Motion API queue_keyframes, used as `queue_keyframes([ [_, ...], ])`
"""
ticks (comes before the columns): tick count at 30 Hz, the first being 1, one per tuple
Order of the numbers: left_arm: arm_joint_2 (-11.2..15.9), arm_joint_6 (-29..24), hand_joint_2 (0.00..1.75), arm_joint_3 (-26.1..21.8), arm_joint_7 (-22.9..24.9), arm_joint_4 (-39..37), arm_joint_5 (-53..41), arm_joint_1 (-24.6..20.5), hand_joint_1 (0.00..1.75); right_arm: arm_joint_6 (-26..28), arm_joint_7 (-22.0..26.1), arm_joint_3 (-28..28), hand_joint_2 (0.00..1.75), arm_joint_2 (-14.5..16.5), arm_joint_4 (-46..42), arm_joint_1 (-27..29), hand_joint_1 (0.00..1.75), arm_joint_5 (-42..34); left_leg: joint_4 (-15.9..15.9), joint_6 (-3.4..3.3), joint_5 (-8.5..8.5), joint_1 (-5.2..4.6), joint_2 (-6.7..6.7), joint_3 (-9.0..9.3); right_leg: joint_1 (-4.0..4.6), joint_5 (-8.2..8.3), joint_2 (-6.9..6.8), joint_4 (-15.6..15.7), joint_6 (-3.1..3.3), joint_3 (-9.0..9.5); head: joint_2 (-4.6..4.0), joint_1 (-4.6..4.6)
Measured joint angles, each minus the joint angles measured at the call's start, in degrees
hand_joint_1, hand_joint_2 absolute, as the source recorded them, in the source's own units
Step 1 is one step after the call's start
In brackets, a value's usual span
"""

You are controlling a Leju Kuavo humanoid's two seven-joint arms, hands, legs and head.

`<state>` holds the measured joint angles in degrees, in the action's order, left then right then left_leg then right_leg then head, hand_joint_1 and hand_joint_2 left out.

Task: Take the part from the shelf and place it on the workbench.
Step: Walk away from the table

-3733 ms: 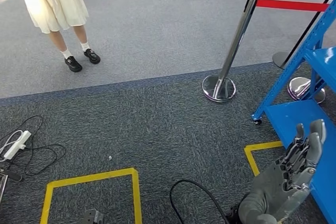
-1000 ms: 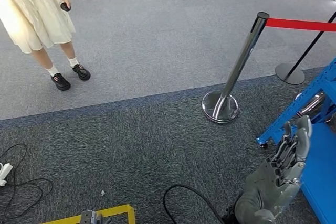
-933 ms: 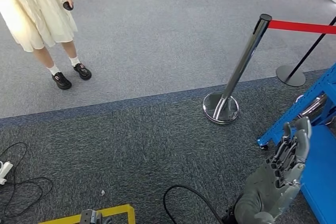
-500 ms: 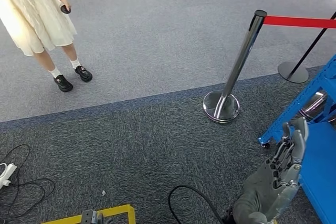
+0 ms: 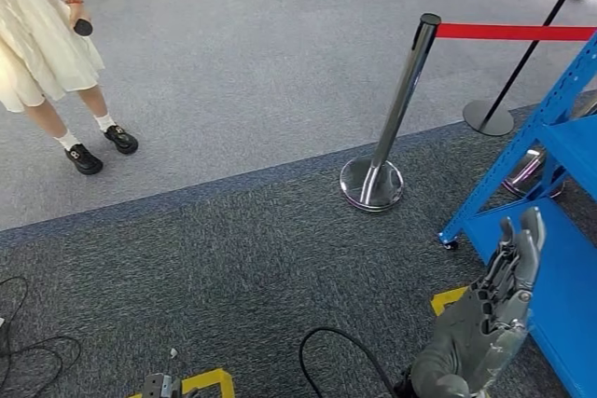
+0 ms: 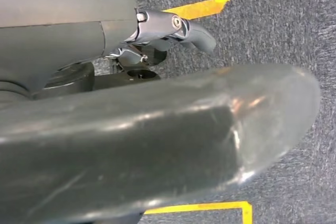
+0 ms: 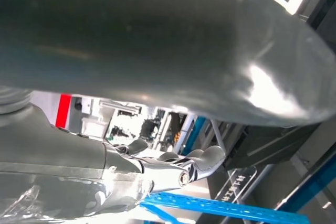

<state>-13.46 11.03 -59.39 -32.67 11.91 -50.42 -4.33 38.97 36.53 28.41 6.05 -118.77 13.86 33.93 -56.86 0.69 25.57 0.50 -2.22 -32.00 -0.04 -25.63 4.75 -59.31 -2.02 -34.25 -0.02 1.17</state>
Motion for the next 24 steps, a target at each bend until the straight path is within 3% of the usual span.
queue_keyframes([
  [2, -0.04, -0.09, 0.00, -0.01, 0.05, 0.00, 0.00, 0.02, 0.00, 0.00, 0.01, -0.10, 0.00, 0.00, 0.00, -0.01, 0.00, 0.13, 0.21, -0.66, -0.11, 0.07, 1.18, 0.09, 0.01, -2.66, -2.06, -4.22, -0.49, -2.02, 0.00, 0.26],
  [4, -0.02, -0.82, 0.00, -0.10, 0.78, 0.00, 0.04, 0.13, 0.00, 0.00, 0.02, -0.14, 0.00, 0.00, 0.00, -0.01, 0.00, 0.19, 0.19, -0.92, -0.03, -0.04, 2.38, 0.10, -0.03, -6.47, -3.76, -11.86, -0.90, -5.73, -0.01, 0.44],
  [5, 0.00, -1.57, 0.00, -0.19, 1.65, 0.00, 0.03, 0.16, 0.00, 0.00, 0.02, -0.14, 0.00, 0.00, 0.00, 0.00, 0.00, 0.20, 0.18, -0.95, 0.02, -0.07, 3.03, 0.13, -0.07, -7.43, -4.04, -14.79, -1.03, -7.19, -0.01, 0.42],
  [6, 0.00, -2.40, 0.00, -0.28, 2.68, 0.00, -0.06, 0.15, 0.00, 0.00, 0.02, -0.15, 0.00, 0.00, 0.00, 0.00, 0.00, 0.21, 0.17, -0.93, 0.07, -0.07, 3.63, 0.17, -0.09, -7.34, -4.21, -15.85, -1.13, -7.74, -0.01, 0.43],
  [7, -0.04, -3.29, 0.00, -0.36, 3.76, 0.00, -0.35, 0.12, 0.00, 0.00, 0.01, -0.15, 0.00, 0.00, 0.00, -0.01, 0.00, 0.21, 0.16, -0.85, 0.15, -0.07, 4.22, 0.29, -0.14, -6.10, -4.41, -14.47, -1.17, -7.02, -0.01, 0.43],
  [10, -0.25, -5.64, 0.00, -0.43, 6.01, 0.00, -1.52, 0.03, 0.00, 0.00, -0.02, -0.15, 0.00, 0.01, 0.01, -0.13, 0.00, 0.24, 0.07, -0.26, 0.66, -0.16, 5.62, 0.91, -0.16, -0.91, -6.80, -3.08, -1.02, -0.93, -0.01, 0.41],
  [12, -0.34, -7.19, 0.00, -0.44, 6.96, 0.00, -1.99, -0.04, 0.00, 0.00, -0.06, -0.15, 0.00, 0.02, 0.02, -0.24, 0.00, 0.33, 0.03, 0.32, 0.87, -0.39, 6.23, 1.19, 0.04, -0.02, -7.48, 0.19, -0.39, 0.79, -0.01, 0.35],
  [14, -0.45, -8.55, 0.00, -0.41, 7.76, 0.00, -2.42, -0.13, 0.00, 0.00, -0.14, -0.14, 0.00, 0.03, 0.02, -0.23, 0.00, 0.42, 0.15, 0.95, 0.90, -0.40, 6.89, 1.32, 0.16, 0.17, -6.28, 0.19, 0.48, 0.57, -0.01, 0.32],
  [16, -0.55, -9.60, 0.00, -0.34, 8.38, 0.00, -2.84, -0.29, 0.00, 0.00, -0.19, -0.13, 0.00, 0.10, 0.01, -0.20, 0.00, 0.50, -1.02, 1.61, 2.04, -0.23, 5.92, 0.94, -0.01, 0.41, -5.27, 0.34, 1.18, 0.48, -0.01, 0.29],
  [18, -0.59, -10.76, 0.00, -0.27, 9.23, 0.00, -3.33, -0.41, 0.00, 0.00, -0.20, -0.13, 0.00, 0.20, 0.03, -0.18, 0.00, 0.58, -6.73, 1.94, 5.39, -0.14, 3.80, -1.64, -0.16, 0.56, -4.27, 0.45, 1.68, 0.45, -0.01, 0.26],
  [20, -0.60, -11.74, 0.00, -0.17, 10.13, 0.00, -3.80, -0.33, 0.00, 0.00, -0.20, -0.13, 0.00, 0.23, 0.07, -0.16, 0.00, 0.63, -14.45, 1.89, 8.50, -0.15, 2.84, -5.54, -0.12, 0.59, -3.05, 0.45, 1.91, 0.34, 0.00, 0.27],
  [21, -0.60, -11.99, 0.00, -0.11, 10.40, 0.00, -3.94, -0.30, 0.00, 0.00, -0.20, -0.13, 0.00, 0.24, 0.08, -0.14, 0.00, 0.63, -16.43, 1.81, 8.66, -0.16, 2.68, -6.70, -0.10, 0.61, -2.36, 0.44, 1.92, 0.33, 0.00, 0.26],
  [22, -0.60, -12.11, 0.00, -0.07, 10.51, 0.00, -4.01, -0.29, 0.00, 0.00, -0.20, -0.13, 0.00, 0.25, 0.09, -0.13, 0.00, 0.64, -16.17, 1.69, 7.64, -0.15, 2.53, -6.78, -0.10, 0.65, -1.65, 0.44, 1.88, 0.35, 0.00, 0.27],
  [24, -0.60, -12.18, 0.00, 0.04, 10.55, 0.00, -4.08, -0.36, 0.00, 0.00, -0.20, -0.13, 0.00, 0.28, 0.09, -0.13, 0.00, 0.65, -9.90, 1.45, 3.42, -0.07, 1.33, -3.97, -0.18, 0.75, -0.21, 0.43, 1.70, 0.42, -0.01, 0.27],
])
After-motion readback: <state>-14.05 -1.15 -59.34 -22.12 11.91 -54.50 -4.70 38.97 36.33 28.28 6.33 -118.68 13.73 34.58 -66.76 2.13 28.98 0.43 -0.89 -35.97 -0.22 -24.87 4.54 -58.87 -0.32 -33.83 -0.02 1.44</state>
